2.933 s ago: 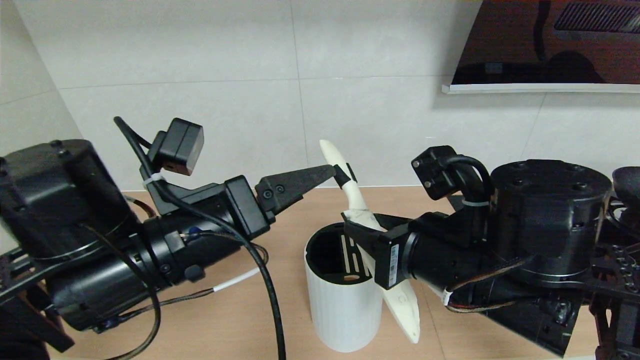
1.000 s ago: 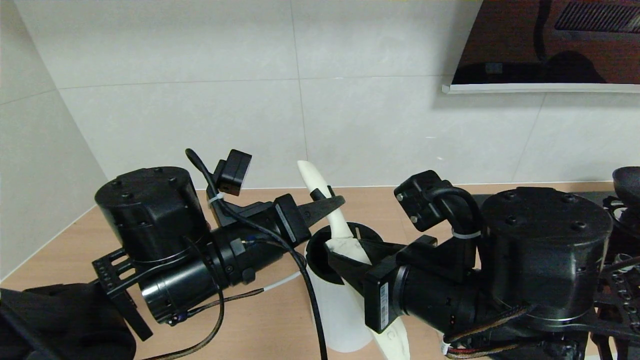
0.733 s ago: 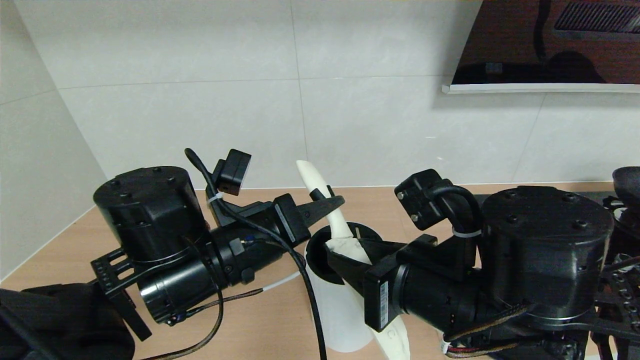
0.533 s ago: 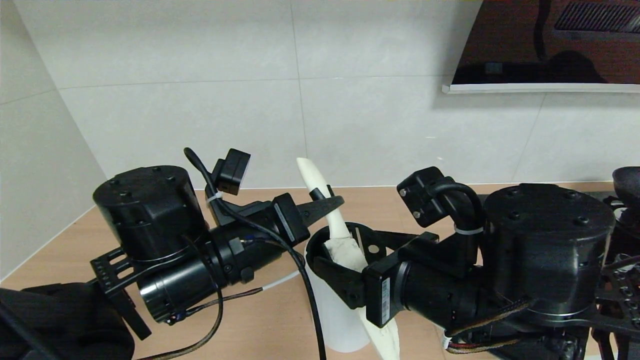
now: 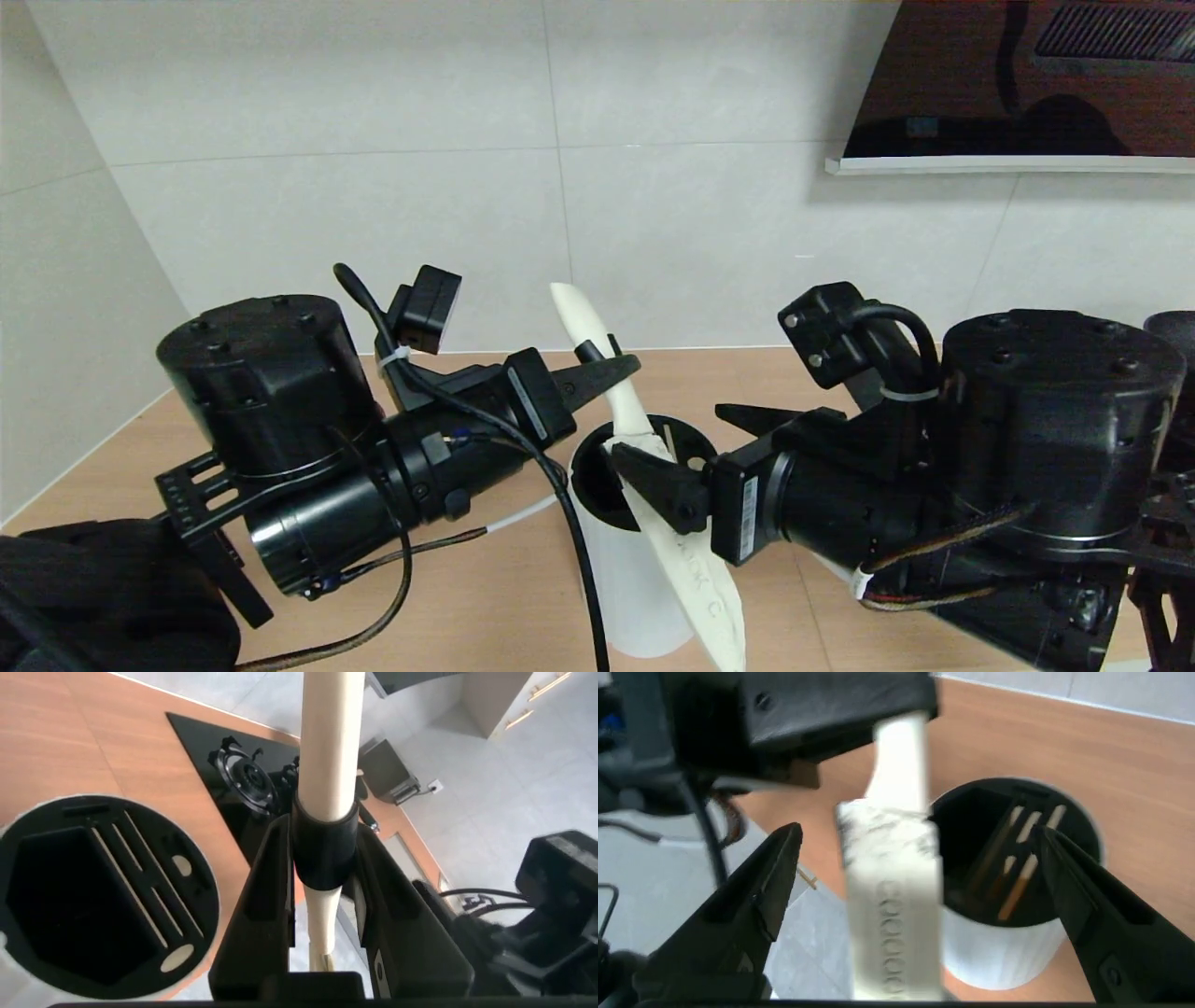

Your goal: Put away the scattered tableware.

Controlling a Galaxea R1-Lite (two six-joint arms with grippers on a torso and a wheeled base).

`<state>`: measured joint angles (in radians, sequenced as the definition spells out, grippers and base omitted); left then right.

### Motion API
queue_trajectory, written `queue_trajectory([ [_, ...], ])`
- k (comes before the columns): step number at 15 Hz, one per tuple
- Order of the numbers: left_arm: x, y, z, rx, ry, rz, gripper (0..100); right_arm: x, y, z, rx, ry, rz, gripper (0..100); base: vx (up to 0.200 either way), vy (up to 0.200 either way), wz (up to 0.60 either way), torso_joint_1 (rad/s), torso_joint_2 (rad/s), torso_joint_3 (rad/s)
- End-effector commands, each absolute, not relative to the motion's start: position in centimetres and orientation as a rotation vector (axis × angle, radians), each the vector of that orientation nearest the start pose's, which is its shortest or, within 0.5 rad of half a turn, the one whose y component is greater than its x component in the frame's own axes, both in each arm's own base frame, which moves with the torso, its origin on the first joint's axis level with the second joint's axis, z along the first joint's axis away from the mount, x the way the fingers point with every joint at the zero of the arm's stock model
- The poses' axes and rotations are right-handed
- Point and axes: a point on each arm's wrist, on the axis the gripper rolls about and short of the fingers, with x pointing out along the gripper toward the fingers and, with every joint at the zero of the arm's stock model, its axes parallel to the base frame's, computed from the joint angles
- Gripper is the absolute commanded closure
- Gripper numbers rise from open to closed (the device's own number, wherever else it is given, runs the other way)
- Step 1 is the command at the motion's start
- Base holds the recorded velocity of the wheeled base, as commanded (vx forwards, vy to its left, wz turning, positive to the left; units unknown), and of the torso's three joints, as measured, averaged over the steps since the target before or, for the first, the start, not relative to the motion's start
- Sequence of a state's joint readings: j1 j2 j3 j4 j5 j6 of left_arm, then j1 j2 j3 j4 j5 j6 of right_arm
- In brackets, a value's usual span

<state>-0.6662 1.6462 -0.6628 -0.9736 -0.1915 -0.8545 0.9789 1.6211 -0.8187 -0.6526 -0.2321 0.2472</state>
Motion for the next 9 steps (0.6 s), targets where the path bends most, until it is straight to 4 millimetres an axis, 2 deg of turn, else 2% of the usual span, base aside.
queue_trajectory([
  [1, 22.0, -17.7, 21.0, -0.806, 0.346, -0.775, 100, 17.1, 23.1, 21.9, 0.165, 0.193, 0.702, 0, 0.0, 0.0, 0.0, 0.0, 0.0, 0.0],
  [7, 21.6, -16.0, 25.9, -0.781, 0.199, -0.623, 100, 19.4, 20.8, 22.8, 0.19, 0.163, 0.642, 0, 0.0, 0.0, 0.0, 0.0, 0.0, 0.0],
  [9, 22.0, -16.0, 27.6, -0.739, 0.103, -0.473, 100, 19.9, 20.6, 23.0, 0.195, 0.156, 0.627, 0, 0.0, 0.0, 0.0, 0.0, 0.0, 0.0],
])
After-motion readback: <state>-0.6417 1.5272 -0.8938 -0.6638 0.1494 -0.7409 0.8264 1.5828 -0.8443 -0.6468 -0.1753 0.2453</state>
